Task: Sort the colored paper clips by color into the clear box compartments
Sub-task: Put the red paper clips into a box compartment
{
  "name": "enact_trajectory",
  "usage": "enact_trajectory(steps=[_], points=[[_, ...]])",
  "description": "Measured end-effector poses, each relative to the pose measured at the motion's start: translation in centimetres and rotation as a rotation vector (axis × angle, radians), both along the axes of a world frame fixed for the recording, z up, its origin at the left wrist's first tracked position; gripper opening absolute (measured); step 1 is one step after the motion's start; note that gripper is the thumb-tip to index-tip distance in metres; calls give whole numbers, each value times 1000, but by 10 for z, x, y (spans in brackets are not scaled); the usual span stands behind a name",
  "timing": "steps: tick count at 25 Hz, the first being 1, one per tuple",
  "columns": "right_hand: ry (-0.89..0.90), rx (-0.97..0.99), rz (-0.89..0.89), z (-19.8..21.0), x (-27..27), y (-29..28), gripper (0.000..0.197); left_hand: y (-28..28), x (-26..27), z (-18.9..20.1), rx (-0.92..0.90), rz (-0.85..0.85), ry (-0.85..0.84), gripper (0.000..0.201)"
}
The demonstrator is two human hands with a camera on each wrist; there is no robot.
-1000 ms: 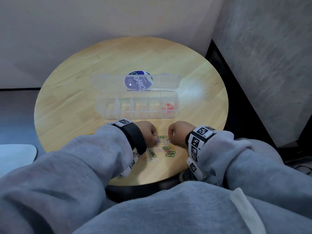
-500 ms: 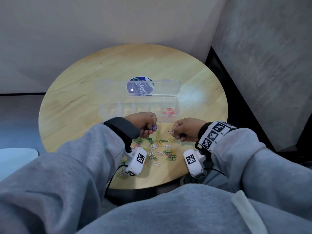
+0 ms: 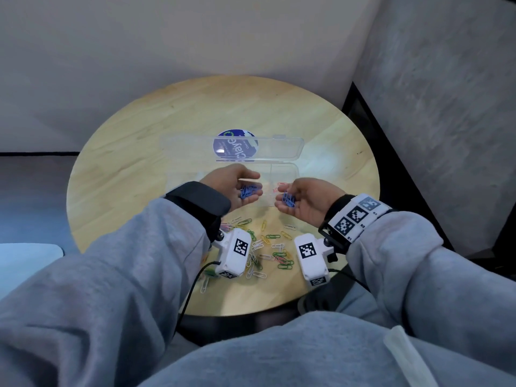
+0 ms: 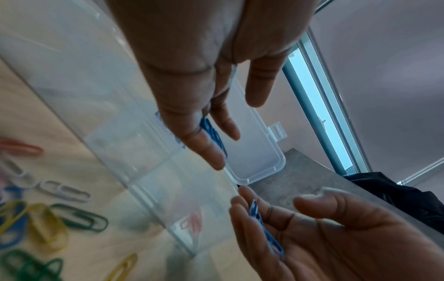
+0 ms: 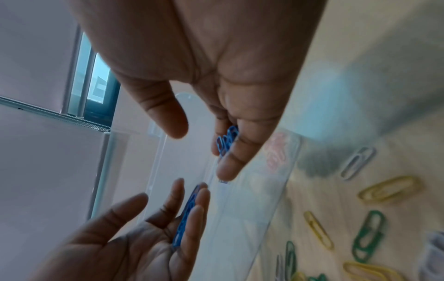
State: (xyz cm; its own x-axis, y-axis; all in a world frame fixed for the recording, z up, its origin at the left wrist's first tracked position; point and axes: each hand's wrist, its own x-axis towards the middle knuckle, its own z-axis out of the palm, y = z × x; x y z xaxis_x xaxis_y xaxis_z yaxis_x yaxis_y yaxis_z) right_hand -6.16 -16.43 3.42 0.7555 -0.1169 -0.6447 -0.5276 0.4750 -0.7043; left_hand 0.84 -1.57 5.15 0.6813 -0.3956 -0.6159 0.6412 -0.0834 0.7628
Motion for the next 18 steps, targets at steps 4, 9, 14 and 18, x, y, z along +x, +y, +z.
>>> enact_trajectory(steps=[4, 9, 14, 18], points=[[-41, 20, -49, 5, 18, 5, 19, -2, 15, -1, -2, 26, 2, 28], [-51, 23, -55, 8, 37, 7, 15, -9, 27, -6, -11, 28, -19, 27], [-72, 8, -15, 9, 42, 7, 16, -18, 28, -6, -54, -3, -43, 26], [-85, -117, 78, 12, 33, 6, 18, -16, 23, -7, -6, -53, -130, 18]])
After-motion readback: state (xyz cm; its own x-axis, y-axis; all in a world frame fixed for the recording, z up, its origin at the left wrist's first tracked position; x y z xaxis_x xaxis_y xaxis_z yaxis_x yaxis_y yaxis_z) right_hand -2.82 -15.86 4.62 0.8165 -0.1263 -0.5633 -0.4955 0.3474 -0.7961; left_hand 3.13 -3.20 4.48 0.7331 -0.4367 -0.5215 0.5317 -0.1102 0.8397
